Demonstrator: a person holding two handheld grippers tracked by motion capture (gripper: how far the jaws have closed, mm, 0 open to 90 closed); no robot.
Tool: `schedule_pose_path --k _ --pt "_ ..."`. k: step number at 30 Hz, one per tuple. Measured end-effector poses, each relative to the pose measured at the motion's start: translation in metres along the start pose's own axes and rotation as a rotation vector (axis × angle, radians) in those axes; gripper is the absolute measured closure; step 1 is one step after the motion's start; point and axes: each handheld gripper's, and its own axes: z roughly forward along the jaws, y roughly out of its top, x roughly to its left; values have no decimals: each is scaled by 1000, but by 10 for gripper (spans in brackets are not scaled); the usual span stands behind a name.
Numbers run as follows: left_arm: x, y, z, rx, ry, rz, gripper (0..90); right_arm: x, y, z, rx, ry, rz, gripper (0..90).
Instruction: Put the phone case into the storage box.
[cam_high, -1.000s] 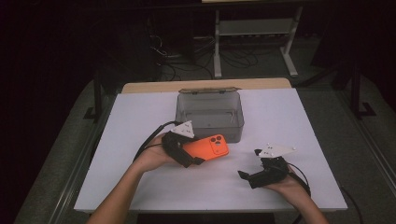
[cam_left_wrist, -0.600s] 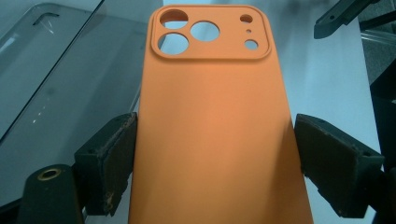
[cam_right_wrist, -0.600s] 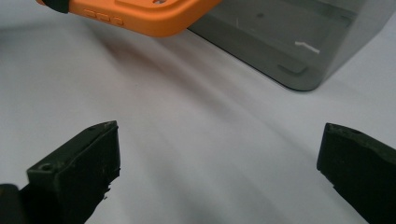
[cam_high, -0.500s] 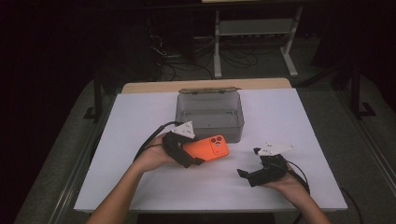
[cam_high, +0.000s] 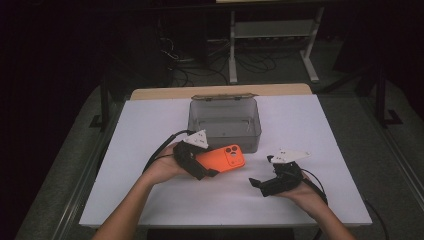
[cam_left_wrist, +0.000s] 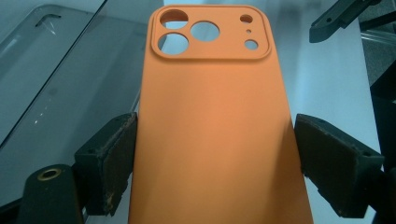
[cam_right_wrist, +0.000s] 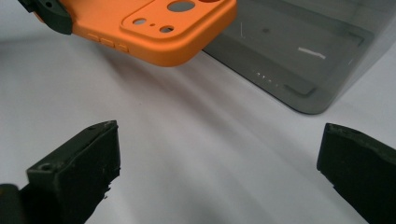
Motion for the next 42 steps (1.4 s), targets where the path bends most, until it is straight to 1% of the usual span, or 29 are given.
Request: schedule_pose_path --k 4,9,13,18,21,26,29,33,36,42 --pt "0 0 0 -5 1 -2 161 1 2 3 4 -1 -9 0" --pt "0 0 -1 -8 -1 -2 161 4 8 11 4 11 -32 0" --pt "1 0 -2 -11 0 -3 161 6 12 16 0 7 -38 0" --pt "0 1 -2 -12 -1 -5 161 7 14 21 -4 16 -42 0" --pt "0 1 -2 -13 1 -4 161 9 18 27 -5 21 -54 0" --pt "1 2 -2 -12 -1 -3 161 11 21 35 -5 29 -58 0" --pt "1 2 -3 -12 -1 -1 161 11 23 40 -16 36 -66 0" --pt "1 2 -3 -17 -1 -3 161 12 23 47 -27 51 -69 0" --pt "1 2 -4 -19 -1 -3 161 13 23 49 -30 54 -67 0" --pt "1 3 -5 -23 1 -5 161 14 22 52 -38 63 -79 0"
